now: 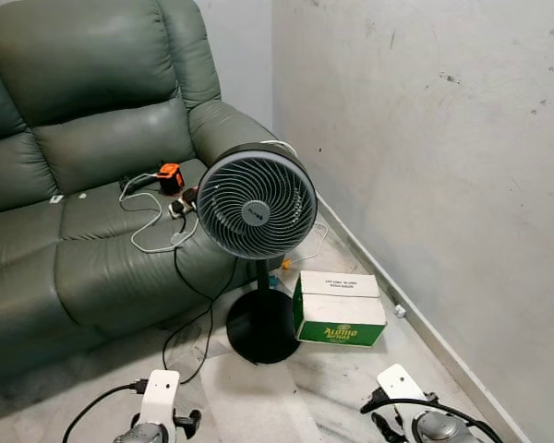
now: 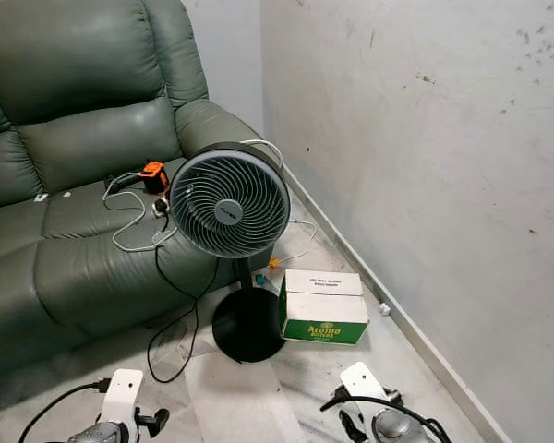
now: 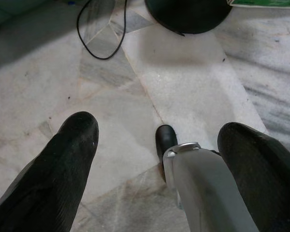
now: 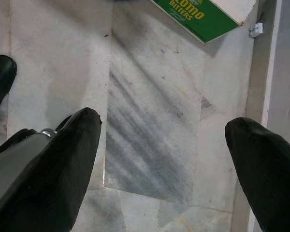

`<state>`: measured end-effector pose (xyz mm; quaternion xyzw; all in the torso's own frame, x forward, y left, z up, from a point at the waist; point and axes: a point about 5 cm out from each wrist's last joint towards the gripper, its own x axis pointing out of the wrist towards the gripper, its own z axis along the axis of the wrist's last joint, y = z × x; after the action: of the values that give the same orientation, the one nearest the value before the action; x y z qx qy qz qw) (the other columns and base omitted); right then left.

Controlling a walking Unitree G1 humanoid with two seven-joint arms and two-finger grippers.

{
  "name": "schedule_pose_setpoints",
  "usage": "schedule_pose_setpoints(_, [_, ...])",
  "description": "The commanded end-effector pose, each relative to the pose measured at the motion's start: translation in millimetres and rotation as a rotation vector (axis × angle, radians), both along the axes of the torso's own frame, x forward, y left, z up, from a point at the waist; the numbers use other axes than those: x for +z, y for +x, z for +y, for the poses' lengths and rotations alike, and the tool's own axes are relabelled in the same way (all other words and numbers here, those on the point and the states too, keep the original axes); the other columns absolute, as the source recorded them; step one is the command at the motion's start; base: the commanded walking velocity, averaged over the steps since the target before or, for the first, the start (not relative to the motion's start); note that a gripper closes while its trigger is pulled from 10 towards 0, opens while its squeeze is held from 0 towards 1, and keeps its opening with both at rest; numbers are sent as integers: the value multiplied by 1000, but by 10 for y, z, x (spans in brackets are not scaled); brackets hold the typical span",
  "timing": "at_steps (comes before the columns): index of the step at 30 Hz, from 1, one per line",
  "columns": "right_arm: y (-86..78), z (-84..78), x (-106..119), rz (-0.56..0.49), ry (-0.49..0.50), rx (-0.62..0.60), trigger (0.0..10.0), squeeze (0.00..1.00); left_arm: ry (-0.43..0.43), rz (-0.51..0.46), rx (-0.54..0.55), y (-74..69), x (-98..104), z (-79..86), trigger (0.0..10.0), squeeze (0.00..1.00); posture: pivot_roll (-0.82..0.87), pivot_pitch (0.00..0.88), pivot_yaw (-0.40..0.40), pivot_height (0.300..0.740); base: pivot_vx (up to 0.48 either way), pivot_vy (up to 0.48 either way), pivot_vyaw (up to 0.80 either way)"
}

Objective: Hang keys on a hook

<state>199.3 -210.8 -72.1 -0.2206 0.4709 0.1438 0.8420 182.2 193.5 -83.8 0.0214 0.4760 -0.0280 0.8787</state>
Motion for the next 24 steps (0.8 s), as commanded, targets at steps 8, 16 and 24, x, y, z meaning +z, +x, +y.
schedule_pose_setpoints(8, [7, 5, 3, 4, -4, 20, 10000, 0, 4, -1, 0, 6, 7, 28, 10000, 0, 15, 0, 6, 740, 0, 0, 0])
schedule_pose_setpoints(16, [7, 2, 4, 4, -7, 24, 10000, 0, 35, 5, -1, 3, 5, 41, 10000, 0, 15, 0, 6, 740, 0, 0, 0])
schedule_pose_setpoints(24, [7, 1, 5, 5, -10, 31, 10000, 0, 0, 4, -14, 4, 5, 16, 10000, 0, 16, 0, 4, 740, 31, 0, 0])
